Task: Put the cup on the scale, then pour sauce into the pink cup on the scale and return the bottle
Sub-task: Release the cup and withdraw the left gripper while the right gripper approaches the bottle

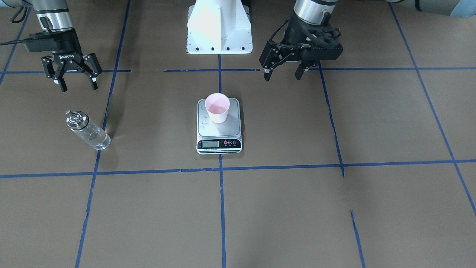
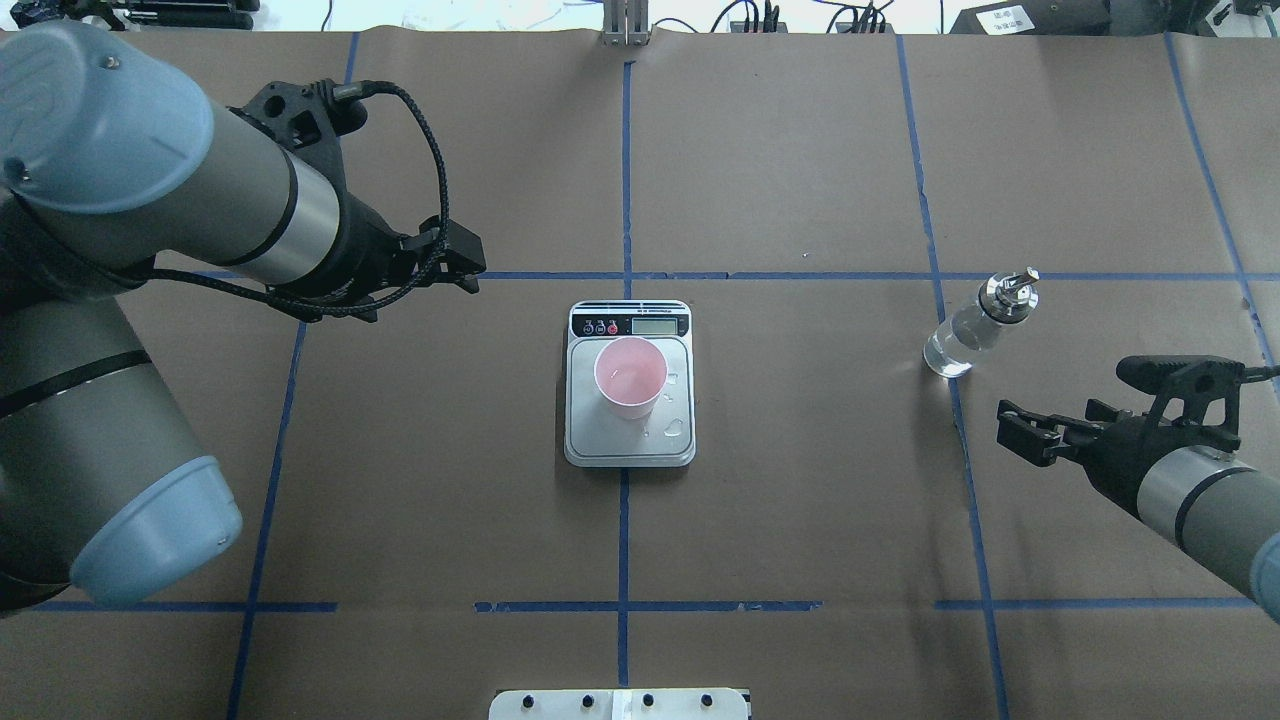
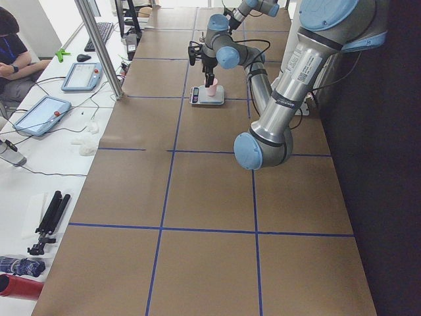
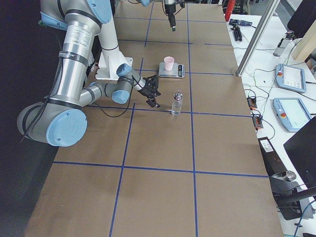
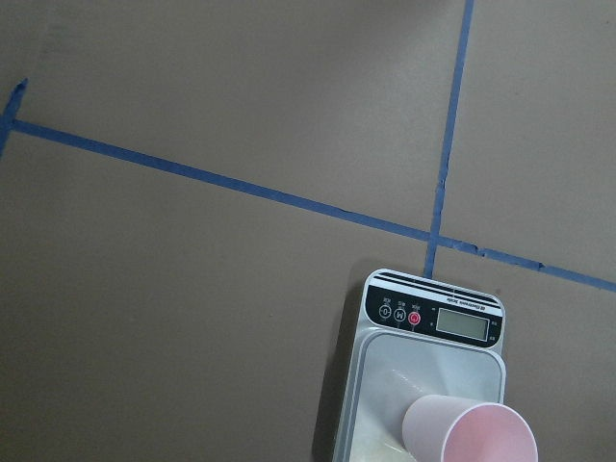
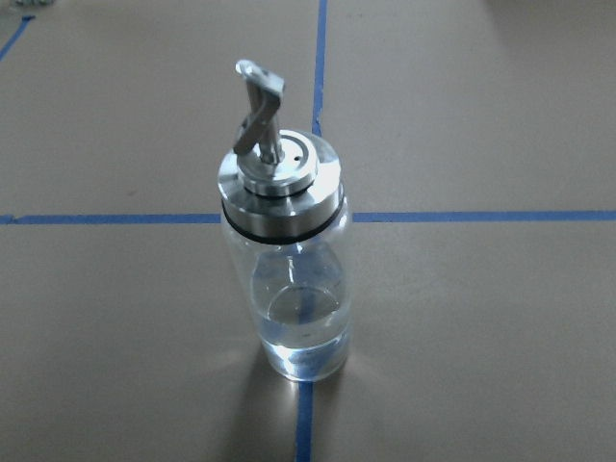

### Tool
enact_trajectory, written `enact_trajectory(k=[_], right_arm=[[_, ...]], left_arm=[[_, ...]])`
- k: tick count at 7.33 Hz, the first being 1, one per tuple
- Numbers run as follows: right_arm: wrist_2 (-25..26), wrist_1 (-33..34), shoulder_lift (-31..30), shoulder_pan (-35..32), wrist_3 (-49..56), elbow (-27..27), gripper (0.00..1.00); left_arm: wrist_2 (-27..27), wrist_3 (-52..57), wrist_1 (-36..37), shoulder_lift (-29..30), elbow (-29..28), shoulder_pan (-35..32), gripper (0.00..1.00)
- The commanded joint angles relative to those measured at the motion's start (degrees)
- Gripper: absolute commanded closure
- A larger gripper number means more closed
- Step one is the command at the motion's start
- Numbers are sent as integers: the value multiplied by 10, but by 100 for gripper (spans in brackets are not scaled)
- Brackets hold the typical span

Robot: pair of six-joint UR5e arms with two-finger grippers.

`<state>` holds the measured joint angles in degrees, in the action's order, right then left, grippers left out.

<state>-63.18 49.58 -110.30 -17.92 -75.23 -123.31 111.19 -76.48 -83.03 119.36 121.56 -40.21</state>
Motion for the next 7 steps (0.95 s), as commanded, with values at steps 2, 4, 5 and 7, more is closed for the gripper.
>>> enact_trajectory(k=[2, 4, 5, 7], right_arm=[[129, -9, 8, 42, -3, 39, 0], [146, -17, 54, 42, -2, 79, 0], [146, -86, 55, 42, 3, 113, 0], [147, -174, 60, 42, 87, 158, 0]], left_arm=[[-4, 126, 0, -111, 63, -26, 0], [-5, 250, 0, -188, 105, -63, 0], [-5, 297, 0, -206, 109, -82, 0], [-5, 339, 0, -211, 104, -106, 0]])
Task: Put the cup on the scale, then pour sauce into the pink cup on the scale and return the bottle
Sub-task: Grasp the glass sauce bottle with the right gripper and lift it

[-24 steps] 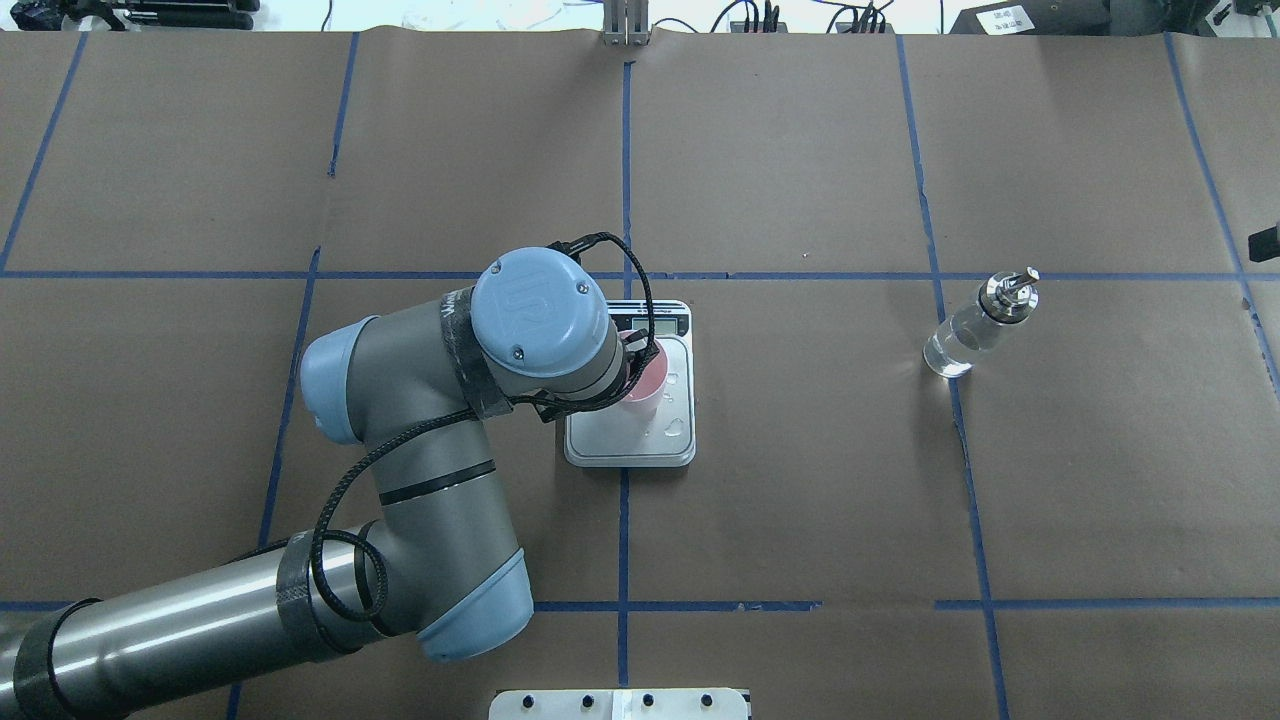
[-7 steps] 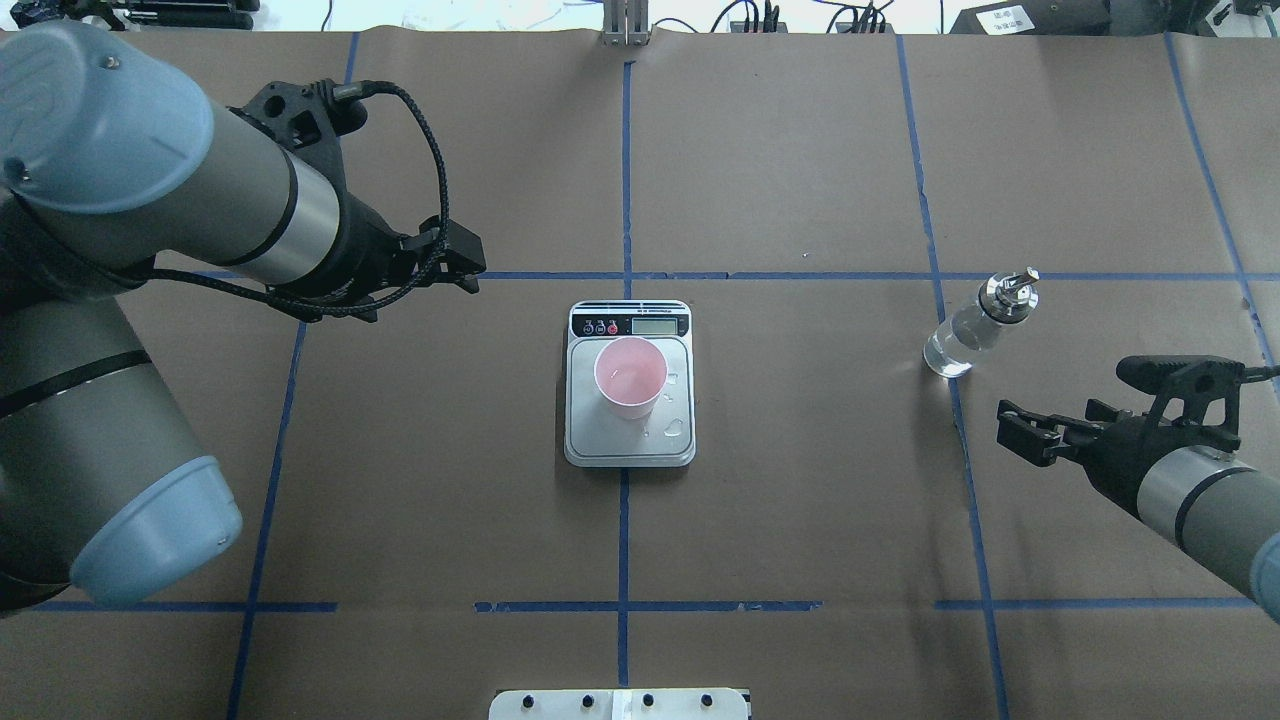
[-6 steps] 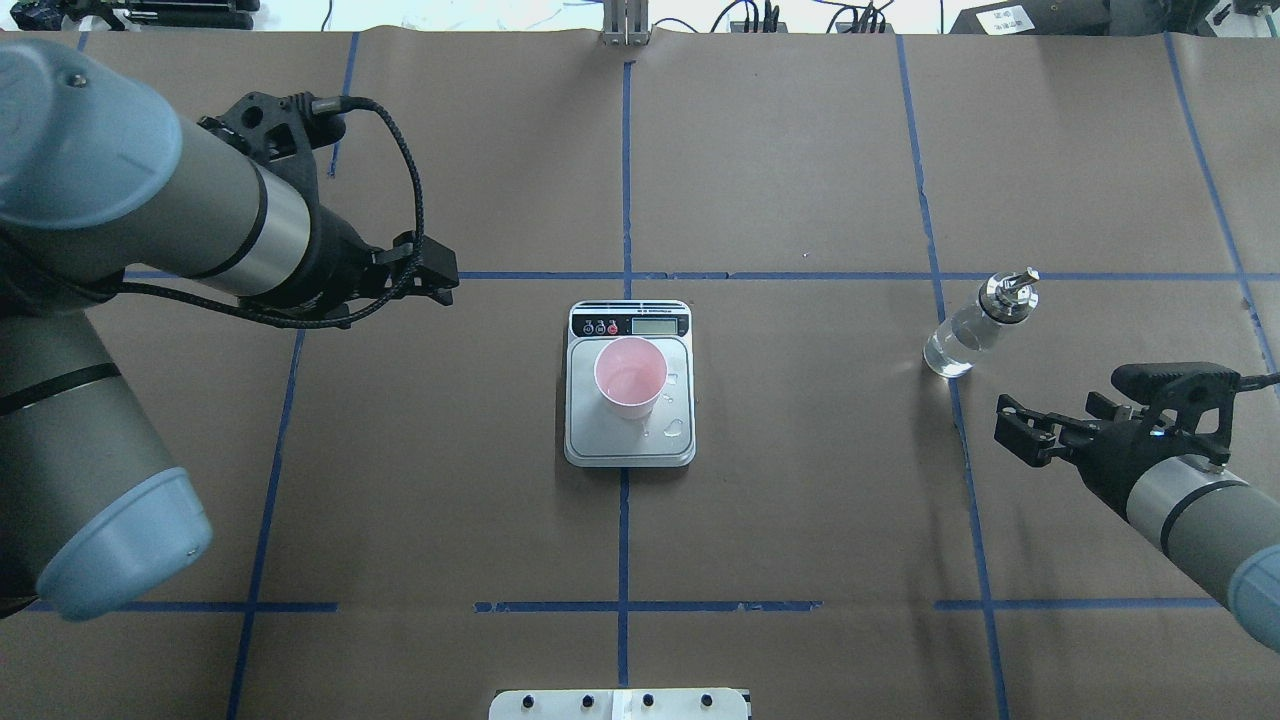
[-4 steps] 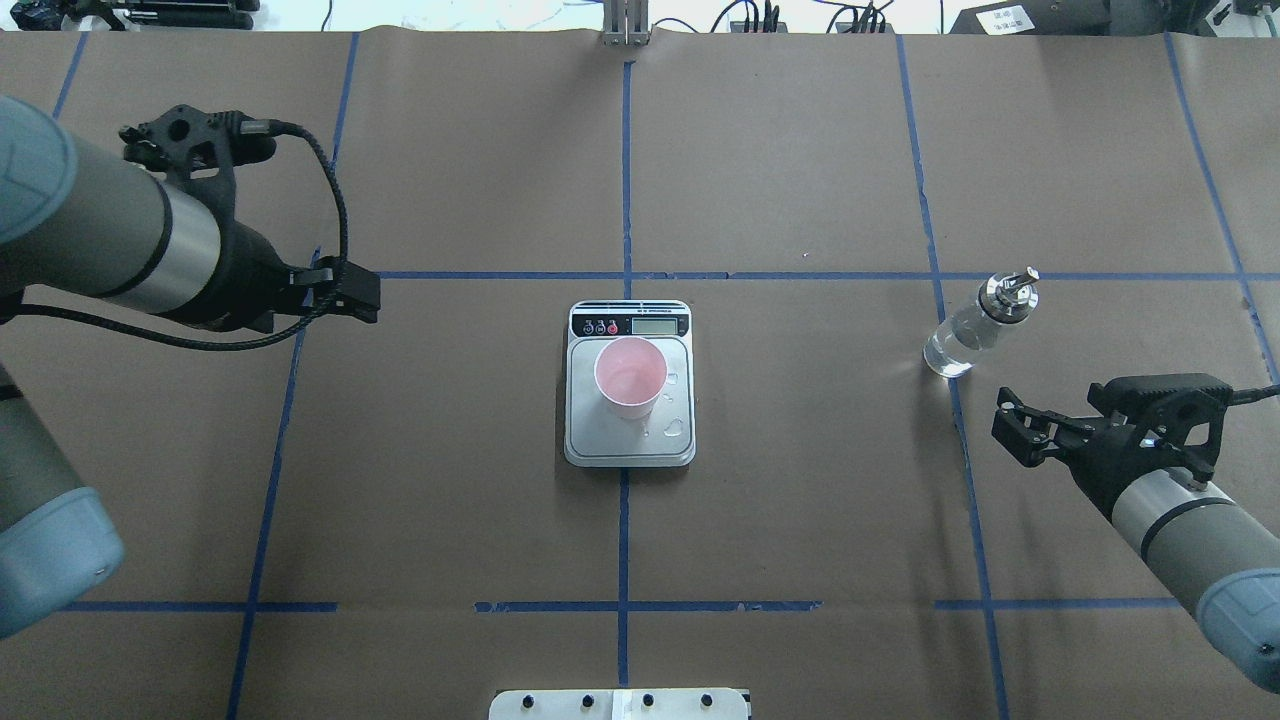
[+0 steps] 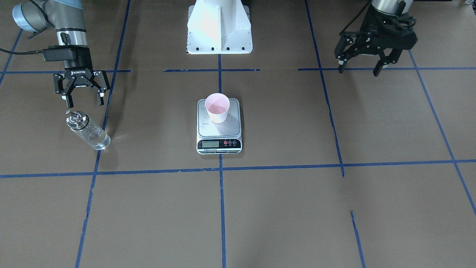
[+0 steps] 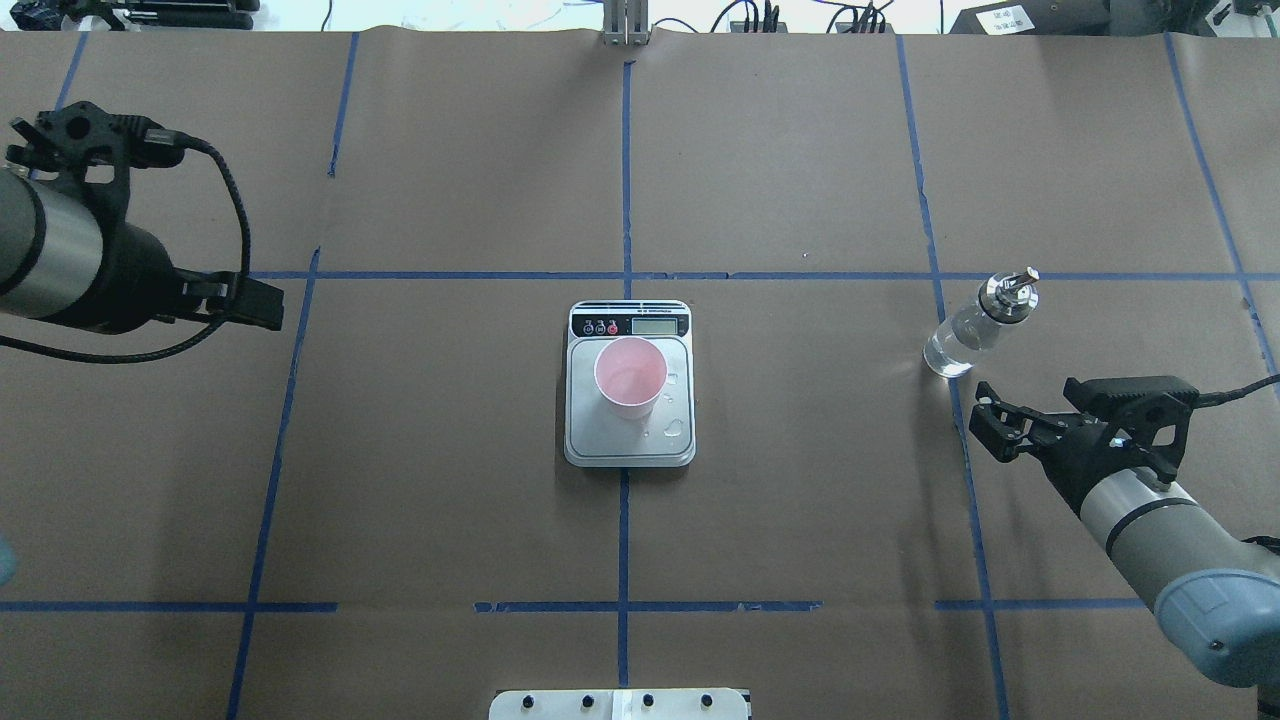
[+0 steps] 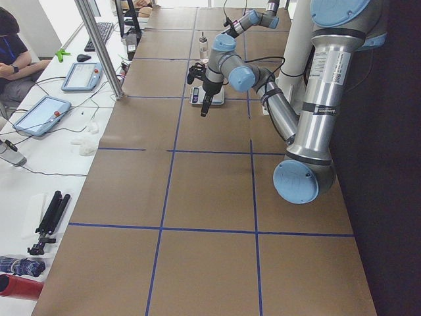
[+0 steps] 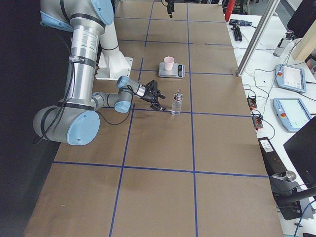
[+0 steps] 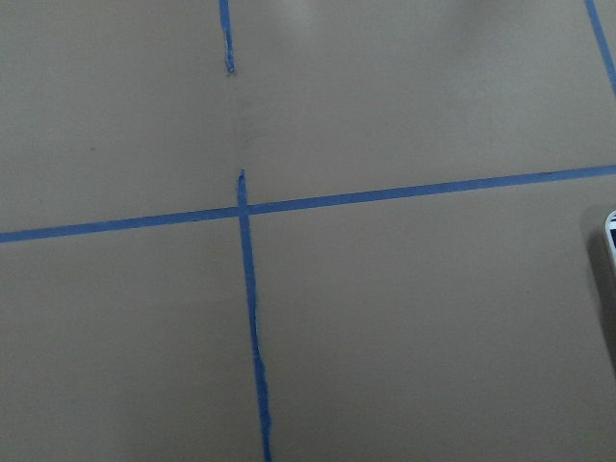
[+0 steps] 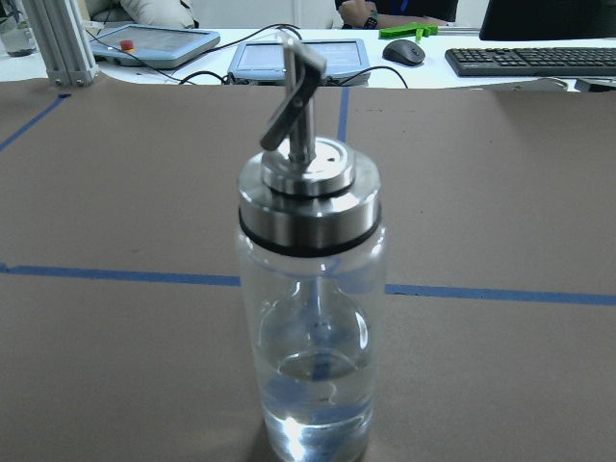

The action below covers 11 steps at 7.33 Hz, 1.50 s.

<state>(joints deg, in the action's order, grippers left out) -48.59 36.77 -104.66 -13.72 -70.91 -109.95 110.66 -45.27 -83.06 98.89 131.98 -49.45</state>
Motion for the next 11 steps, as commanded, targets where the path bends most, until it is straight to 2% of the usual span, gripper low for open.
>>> enact_trajectory(k=[1, 5, 8, 11], right_arm=[[2, -45, 17, 0, 47, 33, 0], [5, -41, 35, -32, 96, 62, 0], [10, -43, 93, -46, 96, 109, 0], [7, -43, 100, -72, 115, 115, 0]], left_arm=[[0, 26, 0, -6, -1, -13, 0], [1, 26, 0, -6, -1, -17, 0], [1, 26, 0, -6, -1, -17, 0], [2, 24, 0, -6, -1, -17, 0]])
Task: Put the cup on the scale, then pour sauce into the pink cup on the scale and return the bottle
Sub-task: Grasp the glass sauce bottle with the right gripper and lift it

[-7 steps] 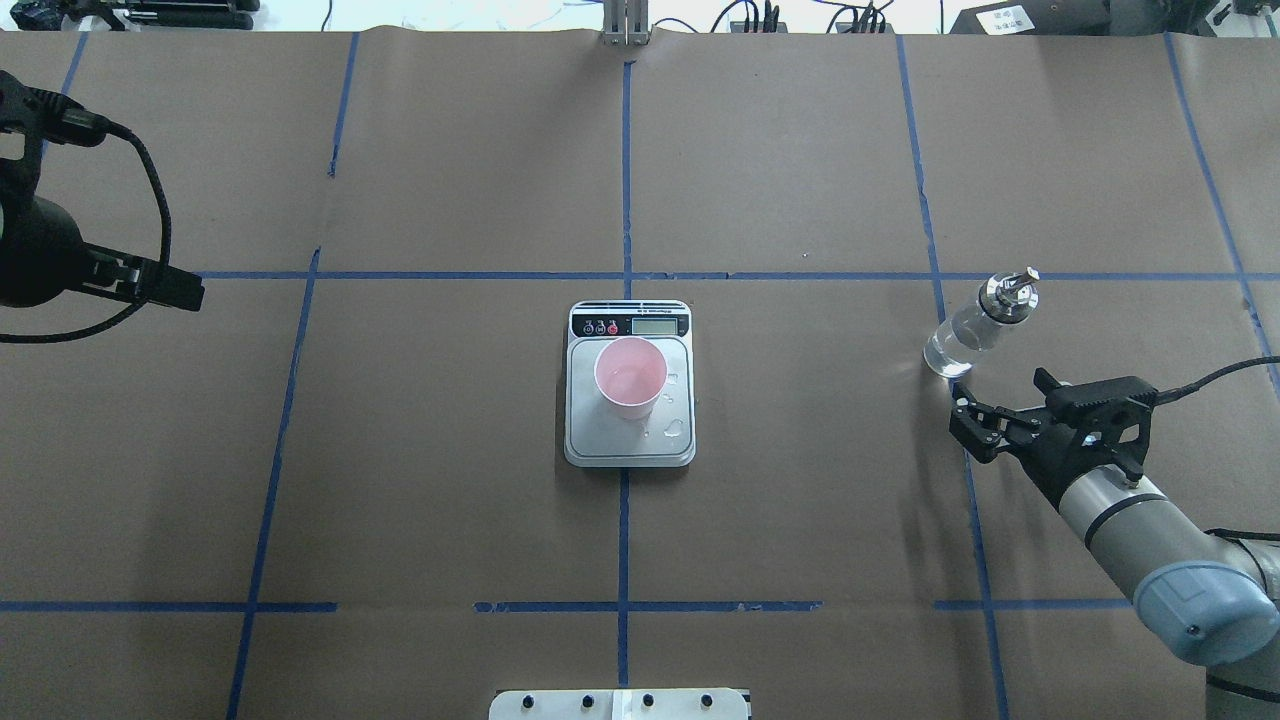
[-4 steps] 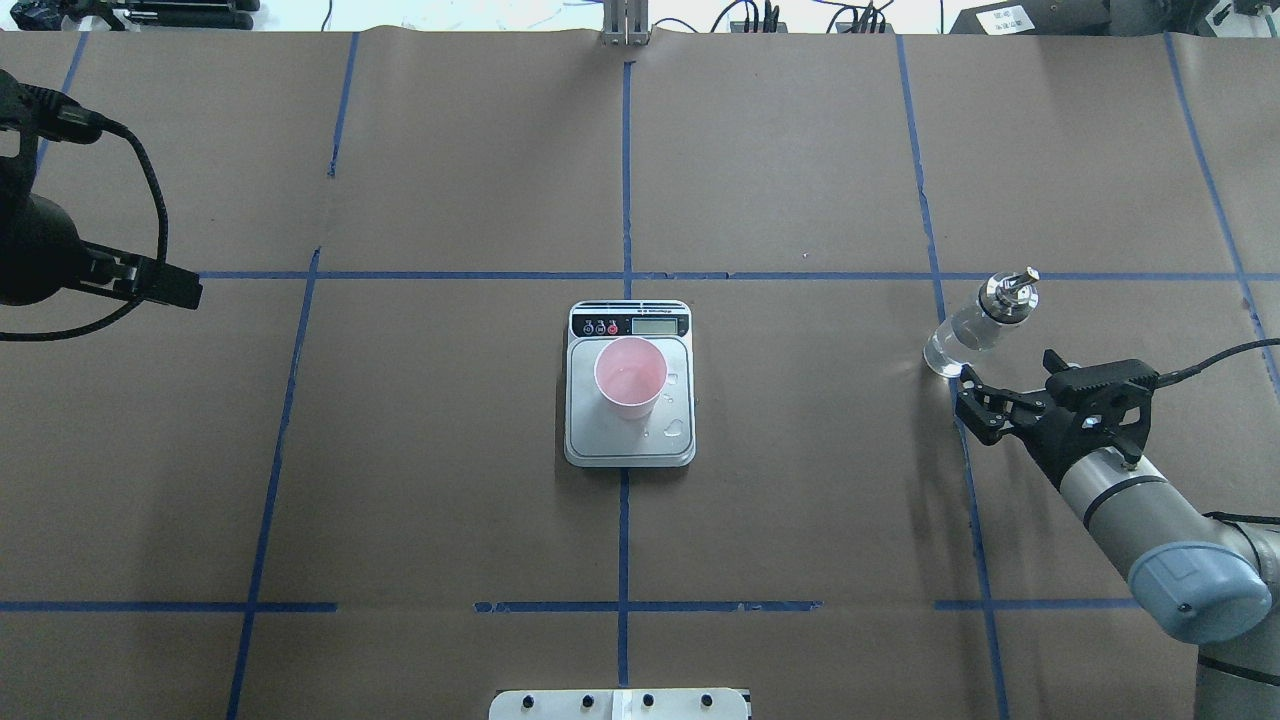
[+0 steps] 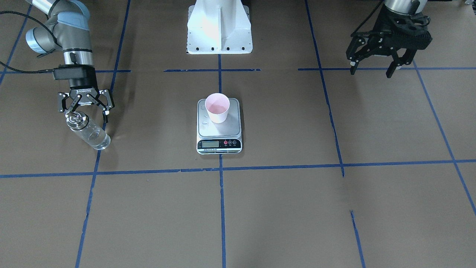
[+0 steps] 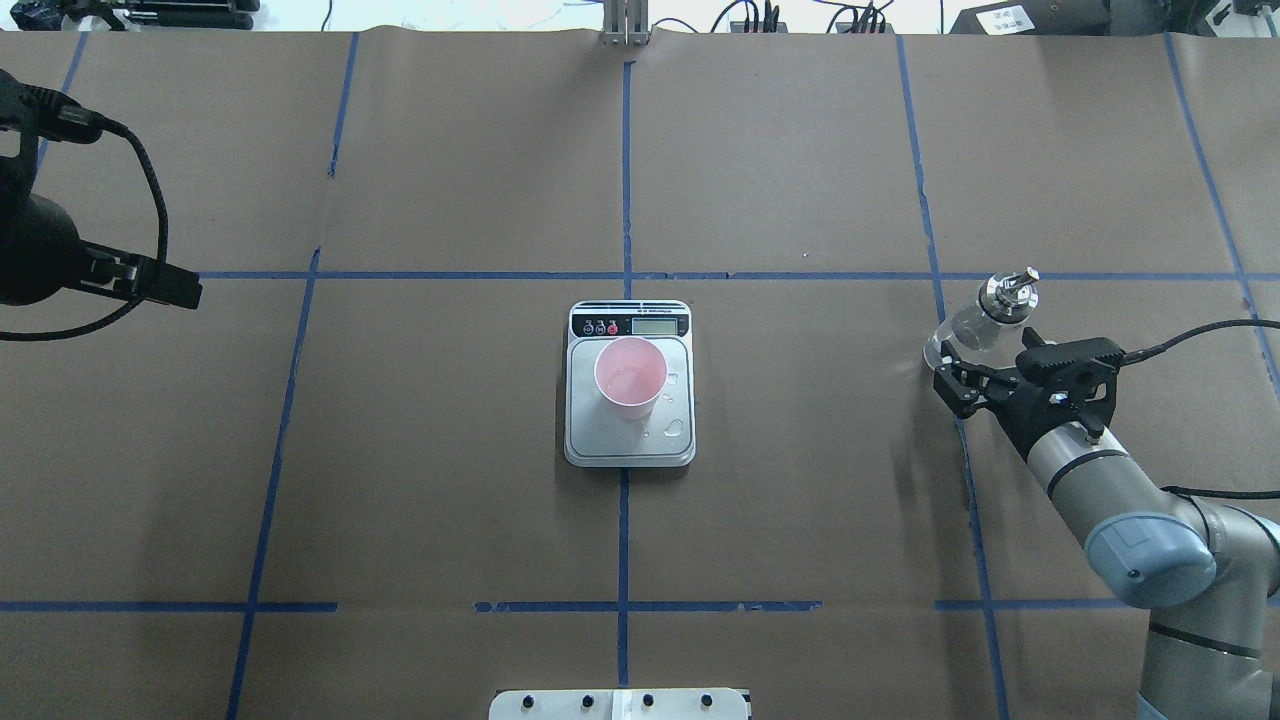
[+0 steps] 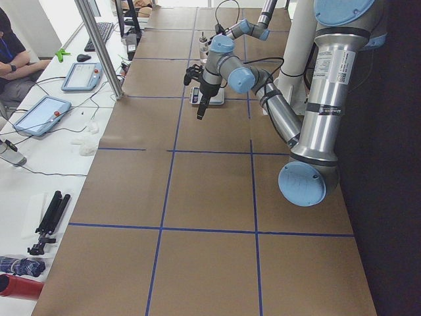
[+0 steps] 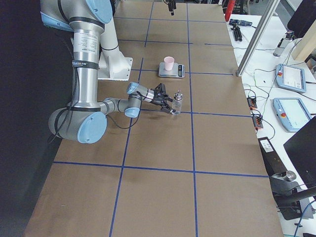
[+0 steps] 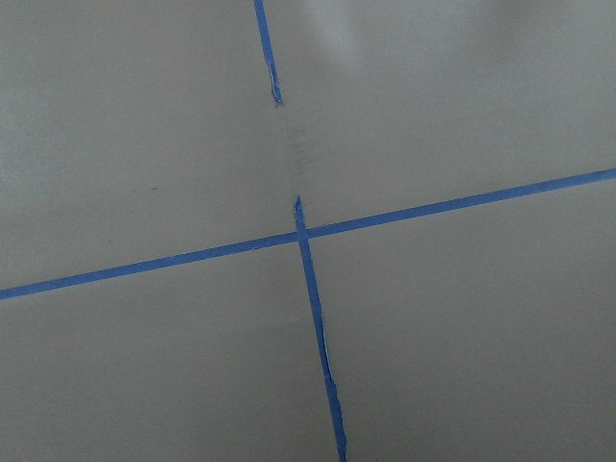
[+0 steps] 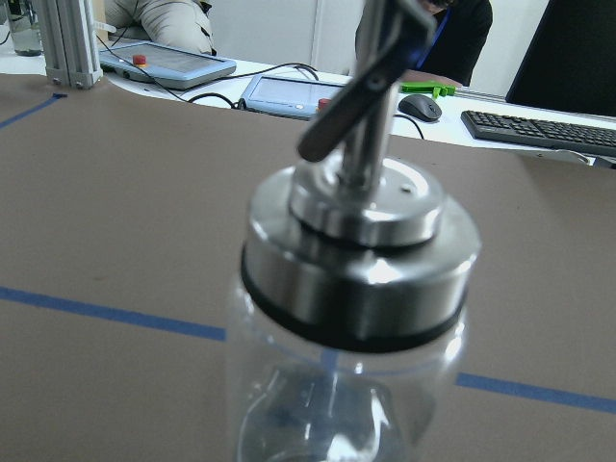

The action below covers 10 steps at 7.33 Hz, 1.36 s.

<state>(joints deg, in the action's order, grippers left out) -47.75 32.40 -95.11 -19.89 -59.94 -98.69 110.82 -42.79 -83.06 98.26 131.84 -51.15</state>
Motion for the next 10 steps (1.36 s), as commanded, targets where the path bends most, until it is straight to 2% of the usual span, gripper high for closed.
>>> enact_trajectory(k=[1, 3, 4, 5, 6, 7, 8, 9, 10], right_arm=[[-2, 1, 5, -14, 5, 3, 0], [-3, 2, 57, -23, 5, 38, 6], [-4, 1, 62, -25, 5, 47, 9], [-4, 1, 62, -28, 5, 48, 28], [-10, -1, 65, -38, 6, 46, 91], [-40, -1, 69, -58, 30, 25, 100], [-100, 4, 70, -93, 62, -14, 100], [-122, 12, 69, -104, 72, -43, 100], [-125, 60, 74, -106, 99, -86, 100]], left_arm=[[0, -5, 0, 1, 1, 0, 0], [1, -6, 0, 1, -1, 1, 0], [2, -6, 0, 2, -2, 1, 0], [2, -8, 0, 3, -2, 2, 0], [3, -11, 1, 6, -2, 2, 0], [4, -15, 1, 8, -2, 2, 0], [4, -19, 1, 8, 1, 2, 0], [4, -19, 1, 7, 2, 1, 0], [4, -19, 1, 7, 2, 1, 0]])
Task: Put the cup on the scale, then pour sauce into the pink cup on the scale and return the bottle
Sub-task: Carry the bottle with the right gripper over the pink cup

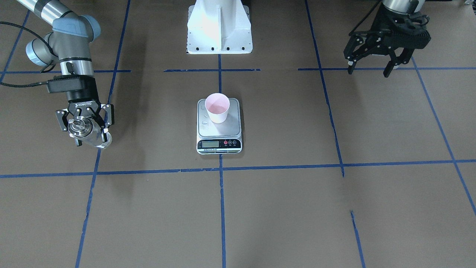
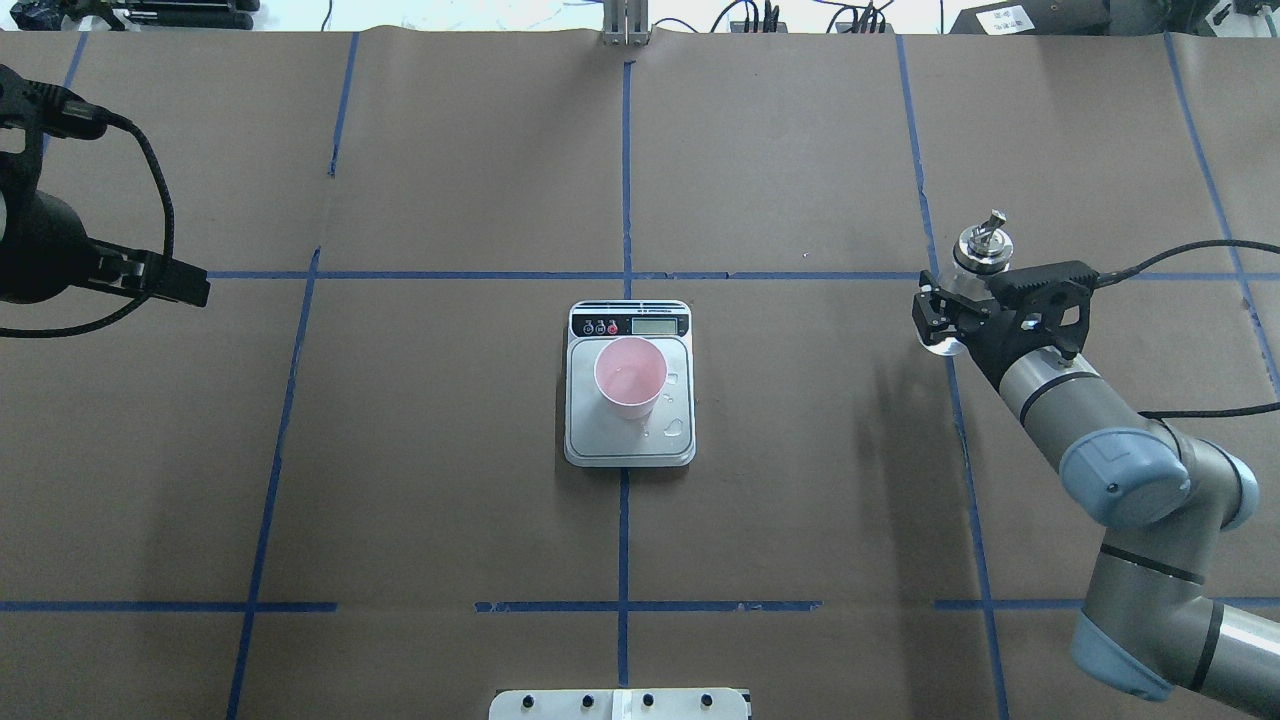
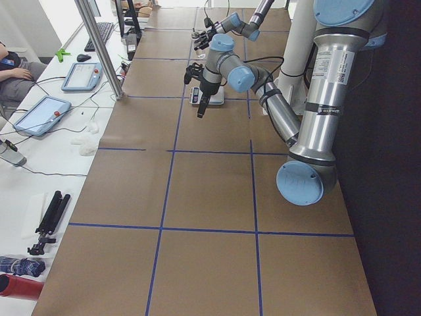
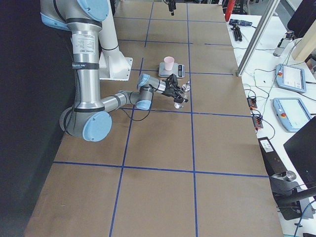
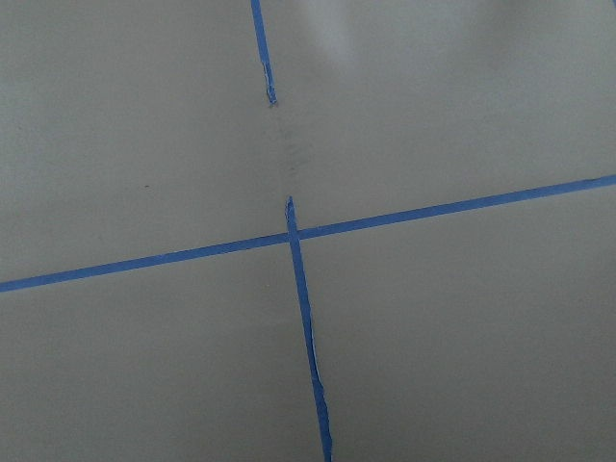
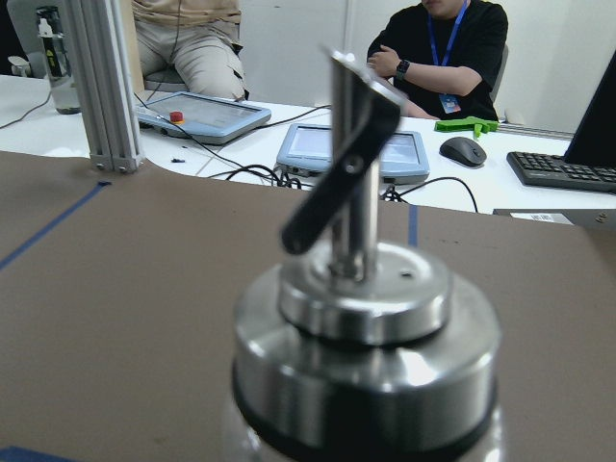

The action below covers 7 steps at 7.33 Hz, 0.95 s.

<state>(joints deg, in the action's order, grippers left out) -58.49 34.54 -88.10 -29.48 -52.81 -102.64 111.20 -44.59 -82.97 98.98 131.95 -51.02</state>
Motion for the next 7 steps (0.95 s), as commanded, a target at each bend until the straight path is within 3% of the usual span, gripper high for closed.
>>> enact_trajectory(k=[1, 3, 4, 7], right_arm=[[-19, 121, 6, -10, 43, -107, 100], [-6, 251, 29, -9, 50, -170, 100], [-3, 307, 63, -10, 54, -174, 100], [52, 326, 89, 12, 83, -163, 100]], left_arm=[[1, -1, 0, -2, 2, 0, 0], [2, 1, 0, -5, 4, -1, 0], [6, 1, 0, -7, 5, -1, 0], [9, 64, 0, -21, 5, -23, 0]])
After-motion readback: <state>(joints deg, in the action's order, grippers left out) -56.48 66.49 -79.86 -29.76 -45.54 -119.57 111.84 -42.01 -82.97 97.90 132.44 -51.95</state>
